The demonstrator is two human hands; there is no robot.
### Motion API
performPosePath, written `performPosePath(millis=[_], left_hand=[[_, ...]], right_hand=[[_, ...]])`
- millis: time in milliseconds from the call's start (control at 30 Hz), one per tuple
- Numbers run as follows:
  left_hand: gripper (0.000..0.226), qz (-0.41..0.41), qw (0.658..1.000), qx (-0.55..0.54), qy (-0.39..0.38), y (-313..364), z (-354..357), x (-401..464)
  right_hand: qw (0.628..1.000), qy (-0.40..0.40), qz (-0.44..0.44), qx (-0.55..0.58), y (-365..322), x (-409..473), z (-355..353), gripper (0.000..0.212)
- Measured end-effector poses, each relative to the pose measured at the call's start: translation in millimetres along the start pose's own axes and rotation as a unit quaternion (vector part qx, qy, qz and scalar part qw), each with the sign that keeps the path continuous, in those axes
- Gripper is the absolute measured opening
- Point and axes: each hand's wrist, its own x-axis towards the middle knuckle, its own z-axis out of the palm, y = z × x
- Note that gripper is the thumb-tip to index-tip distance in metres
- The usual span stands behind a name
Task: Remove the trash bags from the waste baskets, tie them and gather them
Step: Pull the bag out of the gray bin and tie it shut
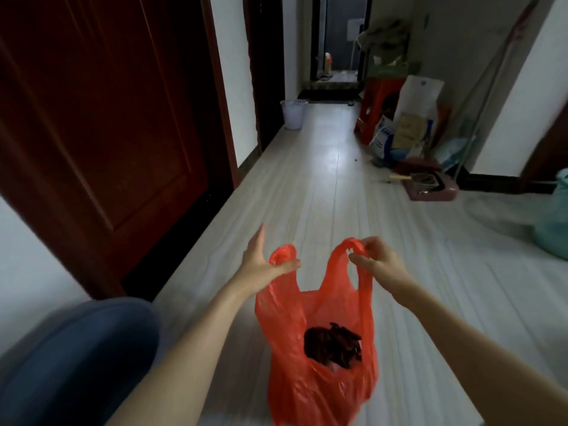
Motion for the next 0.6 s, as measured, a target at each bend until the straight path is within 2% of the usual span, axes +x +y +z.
performPosePath(millis=[33,100,167,200,233,267,333,367,400,467,533,600], left_hand=[[0.135,-0.023,0.999,0.022,-0.044,-5.4,-7.3,-1.4],[0.143,-0.063,0.986,0.082,-0.134,-22.3,-15.5,-2.0],[0.122,-0.083,0.947,0.195,-0.241,-40.0,-13.7,-9.3],[0.103,-0.089,0.915,0.259,-0.295,-46.2,-8.4,-13.9],[0.083,-0.087,0.887,0.315,-0.326,-50.4,-2.5,-16.5],[0.065,-0.079,0.875,0.346,-0.33,-52.7,4.3,-18.1],[0.03,-0.062,0.902,0.337,-0.264,-45.2,13.8,-15.5],[0.024,-0.062,0.922,0.308,-0.224,-39.6,16.6,-12.4],[0.025,-0.075,0.943,0.261,-0.191,-34.2,19.4,-8.3],[0.034,-0.141,0.978,0.065,-0.138,-24.9,20.4,-1.6],[0.043,-0.185,0.966,-0.165,-0.069,-17.9,19.2,6.4],[0.047,-0.186,0.948,-0.259,-0.002,-13.7,16.0,15.1]], right_hand=[[0.999,-0.034,-0.001,-0.024,6.1,3.4,-2.8,0.036],[0.985,-0.155,0.012,-0.079,23.7,11.1,-5.0,0.073],[0.95,-0.283,0.011,-0.133,39.2,13.3,-5.0,0.102],[0.936,-0.318,0.011,-0.152,45.7,12.3,-4.0,0.104],[0.93,-0.324,0.012,-0.174,49.9,13.1,-4.1,0.099],[0.934,-0.305,0.021,-0.186,54.4,13.4,-4.1,0.084],[0.962,-0.2,0.05,-0.177,53.4,17.0,0.0,0.027],[0.978,-0.14,0.065,-0.138,50.0,18.9,2.7,0.019],[0.988,-0.098,0.083,-0.083,48.3,21.1,5.8,0.025],[0.991,-0.056,0.114,0.031,42.8,25.3,6.9,0.023],[0.989,-0.04,0.127,0.065,39.1,27.4,6.4,0.021],[0.989,-0.015,0.133,0.059,40.9,30.0,6.8,0.02]])
